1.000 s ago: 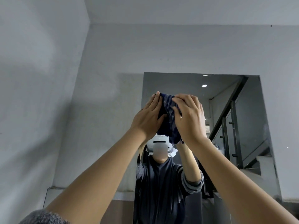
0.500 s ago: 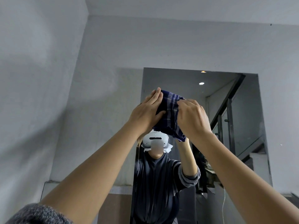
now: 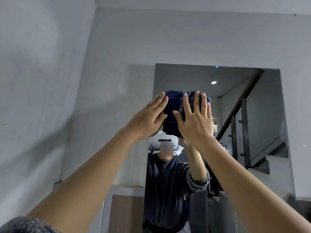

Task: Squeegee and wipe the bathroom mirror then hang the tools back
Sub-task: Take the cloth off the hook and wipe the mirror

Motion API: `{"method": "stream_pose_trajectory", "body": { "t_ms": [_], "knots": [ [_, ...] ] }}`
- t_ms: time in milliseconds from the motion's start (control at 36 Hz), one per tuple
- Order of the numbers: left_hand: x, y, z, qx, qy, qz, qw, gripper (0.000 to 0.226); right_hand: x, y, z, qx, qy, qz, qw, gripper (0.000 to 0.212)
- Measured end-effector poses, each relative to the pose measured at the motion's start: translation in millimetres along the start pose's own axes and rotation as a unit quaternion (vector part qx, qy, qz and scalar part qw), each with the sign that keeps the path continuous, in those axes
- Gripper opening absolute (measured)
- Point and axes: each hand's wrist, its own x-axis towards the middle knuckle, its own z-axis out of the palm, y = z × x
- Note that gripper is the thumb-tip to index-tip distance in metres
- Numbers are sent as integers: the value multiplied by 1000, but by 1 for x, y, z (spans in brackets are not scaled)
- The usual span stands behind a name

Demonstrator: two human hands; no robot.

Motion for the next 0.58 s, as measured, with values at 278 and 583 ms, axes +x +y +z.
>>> {"method": "stream_pose_trajectory", "body": {
  "t_ms": [278,583],
  "knots": [
    [-21,0,31,1,85,-51,995,54,21,1,2,-2,32,3,999,76],
    [-33,6,43,32,117,-84,989,57,86,-32,-8,13,37,-22,999,70]
  ]
}}
